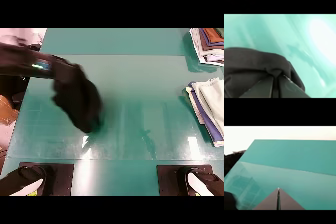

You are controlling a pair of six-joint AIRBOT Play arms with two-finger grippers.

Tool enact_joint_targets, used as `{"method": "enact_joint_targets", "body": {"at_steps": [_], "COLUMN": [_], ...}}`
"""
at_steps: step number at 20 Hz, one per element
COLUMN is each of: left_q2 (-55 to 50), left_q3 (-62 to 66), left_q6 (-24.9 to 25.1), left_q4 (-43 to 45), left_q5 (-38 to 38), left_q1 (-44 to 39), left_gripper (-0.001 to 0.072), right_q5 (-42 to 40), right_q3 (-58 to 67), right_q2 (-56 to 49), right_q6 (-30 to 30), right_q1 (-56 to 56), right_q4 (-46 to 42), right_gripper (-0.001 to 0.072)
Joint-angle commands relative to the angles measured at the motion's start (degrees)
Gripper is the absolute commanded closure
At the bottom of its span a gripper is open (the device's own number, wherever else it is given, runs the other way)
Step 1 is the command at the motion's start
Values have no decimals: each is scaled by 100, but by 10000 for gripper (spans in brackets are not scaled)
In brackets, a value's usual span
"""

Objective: Fold the shirts.

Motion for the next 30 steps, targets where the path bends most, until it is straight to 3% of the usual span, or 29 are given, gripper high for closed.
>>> {"method": "enact_joint_targets", "body": {"at_steps": [1,2,3,4,5,9,13,19,23,30], "left_q2": [-1054,-1307,-1517,-1641,-1687,-1674,-1904,-3110,-3449,-3689], "left_q3": [28,28,31,37,35,2,-568,-839,-820,-809], "left_q6": [461,538,667,678,673,354,308,658,634,708], "left_q4": [-103,-103,-103,-94,42,452,-651,-2446,-2413,-2684], "left_q5": [813,1001,1156,1231,1261,1056,1134,1985,2743,3029], "left_q1": [-1462,-1679,-1799,-1810,-1731,-686,256,249,271,269], "left_gripper": [680,676,483,192,152,165,165,165,165,165], "right_q5": [92,107,131,166,216,323,396,728,988,1012], "right_q3": [57,57,57,57,57,57,55,55,55,55], "right_q2": [4,4,4,4,4,2,-44,-138,-138,-138], "right_q6": [0,0,0,0,0,-2,-2,0,0,98], "right_q1": [-42,-42,-42,-42,-42,-42,-39,-39,-39,-39], "right_q4": [0,0,0,-2,-4,-4,-4,-2,-4,-2], "right_gripper": [696,696,696,696,696,696,696,696,696,696]}}
